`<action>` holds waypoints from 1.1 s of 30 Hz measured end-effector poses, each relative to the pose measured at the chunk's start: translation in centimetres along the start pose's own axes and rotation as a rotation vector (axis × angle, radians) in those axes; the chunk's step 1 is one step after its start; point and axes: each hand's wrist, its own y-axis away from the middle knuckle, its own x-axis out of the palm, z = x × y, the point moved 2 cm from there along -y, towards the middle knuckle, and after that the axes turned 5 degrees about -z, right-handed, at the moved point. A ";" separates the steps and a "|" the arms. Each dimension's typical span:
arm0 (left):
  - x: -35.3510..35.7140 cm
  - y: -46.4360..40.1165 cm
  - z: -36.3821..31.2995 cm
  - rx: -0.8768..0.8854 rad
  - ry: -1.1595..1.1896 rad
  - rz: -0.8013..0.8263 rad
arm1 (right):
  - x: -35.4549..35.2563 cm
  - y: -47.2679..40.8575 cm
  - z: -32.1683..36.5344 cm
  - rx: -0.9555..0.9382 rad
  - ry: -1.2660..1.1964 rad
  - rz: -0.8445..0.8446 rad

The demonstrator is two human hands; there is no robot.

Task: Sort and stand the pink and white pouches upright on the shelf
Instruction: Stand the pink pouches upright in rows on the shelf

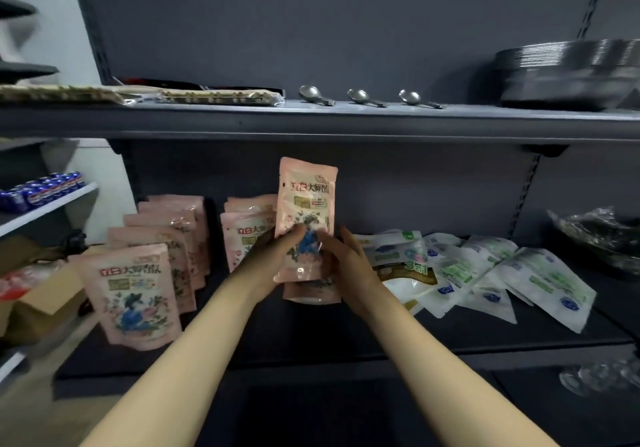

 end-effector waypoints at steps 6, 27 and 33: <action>-3.7 0.9 -0.4 0.058 -0.070 -0.072 | 2.2 0.0 -1.8 0.090 0.163 0.140; -8.7 -0.5 4.4 -0.047 -0.275 -0.387 | 5.9 -0.7 -5.9 -0.026 1.064 -0.031; -9.0 -0.9 5.0 -0.016 -0.222 -0.379 | 6.0 -0.9 -6.1 -0.060 1.064 -0.053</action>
